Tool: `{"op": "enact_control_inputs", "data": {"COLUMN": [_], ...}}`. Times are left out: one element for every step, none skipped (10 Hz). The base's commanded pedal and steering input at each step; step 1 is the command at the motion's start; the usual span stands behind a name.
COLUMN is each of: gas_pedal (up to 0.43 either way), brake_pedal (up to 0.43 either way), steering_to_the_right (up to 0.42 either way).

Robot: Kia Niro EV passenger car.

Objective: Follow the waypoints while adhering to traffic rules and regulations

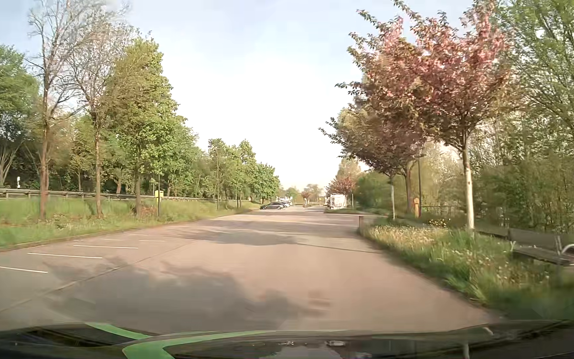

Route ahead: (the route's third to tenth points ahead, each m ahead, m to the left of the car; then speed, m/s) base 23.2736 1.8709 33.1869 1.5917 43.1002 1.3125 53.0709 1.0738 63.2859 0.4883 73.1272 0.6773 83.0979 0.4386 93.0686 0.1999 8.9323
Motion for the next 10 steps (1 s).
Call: {"op": "enact_control_inputs", "data": {"gas_pedal": [0.098,0.098,0.098,0.098,0.098,0.098,0.098,0.098,0.098,0.098], "brake_pedal": [0.0,0.0,0.0,0.0,0.0,0.0,0.0,0.0,0.0,0.0], "steering_to_the_right": [0.005,0.005,0.005,0.005,0.005,0.005,0.005,0.005,0.005,0.004]}}
